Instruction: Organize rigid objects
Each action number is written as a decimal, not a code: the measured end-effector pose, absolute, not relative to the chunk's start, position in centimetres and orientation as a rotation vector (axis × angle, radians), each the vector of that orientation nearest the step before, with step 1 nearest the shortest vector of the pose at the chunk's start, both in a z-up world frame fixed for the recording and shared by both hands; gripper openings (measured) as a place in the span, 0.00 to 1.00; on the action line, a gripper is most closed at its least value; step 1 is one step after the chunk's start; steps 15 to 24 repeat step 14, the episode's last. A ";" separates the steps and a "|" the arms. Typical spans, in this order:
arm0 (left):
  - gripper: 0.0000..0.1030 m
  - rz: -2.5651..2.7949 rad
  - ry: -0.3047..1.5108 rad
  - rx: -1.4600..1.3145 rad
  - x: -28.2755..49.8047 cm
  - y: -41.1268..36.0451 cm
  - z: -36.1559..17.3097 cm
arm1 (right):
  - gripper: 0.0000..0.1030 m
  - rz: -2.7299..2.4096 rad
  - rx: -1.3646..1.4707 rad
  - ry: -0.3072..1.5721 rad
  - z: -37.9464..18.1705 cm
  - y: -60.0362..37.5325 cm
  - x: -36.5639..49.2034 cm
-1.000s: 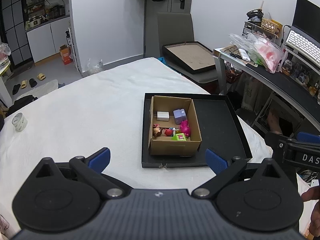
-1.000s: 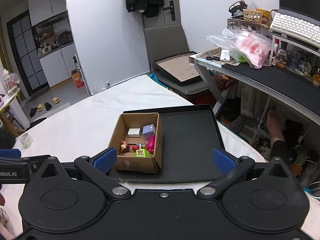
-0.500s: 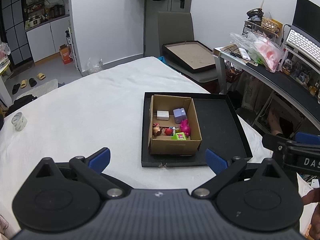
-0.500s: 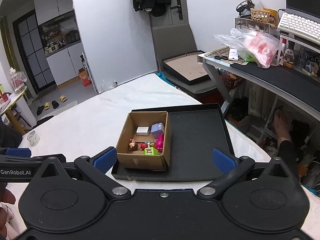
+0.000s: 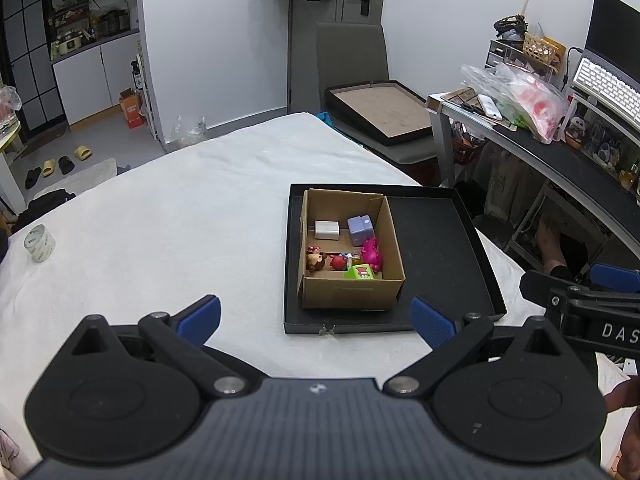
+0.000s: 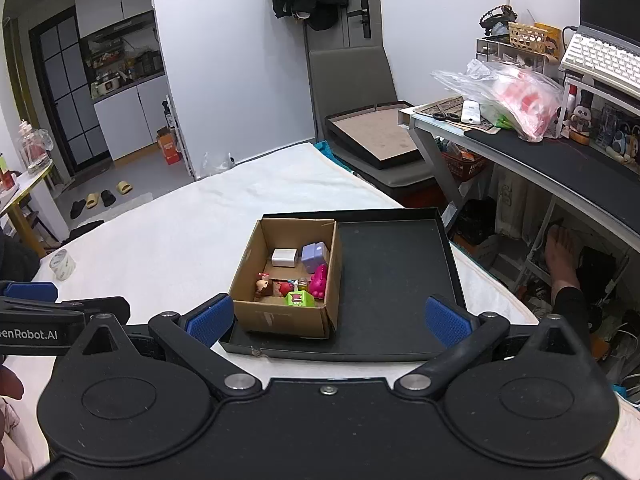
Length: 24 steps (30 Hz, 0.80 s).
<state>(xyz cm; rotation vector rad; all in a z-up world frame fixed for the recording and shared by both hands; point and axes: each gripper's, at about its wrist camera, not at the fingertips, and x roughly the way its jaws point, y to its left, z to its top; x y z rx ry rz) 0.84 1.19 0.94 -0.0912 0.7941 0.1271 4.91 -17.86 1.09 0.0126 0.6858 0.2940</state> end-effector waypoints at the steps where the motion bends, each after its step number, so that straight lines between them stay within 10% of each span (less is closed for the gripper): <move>1: 0.98 0.125 0.795 -0.090 0.9 1.1 0.9 | 1.00 0.293 0.015 0.688 1.1 -17.9 5.0; 24: 0.98 0.099 0.808 -0.080 1.5 0.5 0.0 | 1.00 0.291 0.019 0.711 0.3 -17.9 5.4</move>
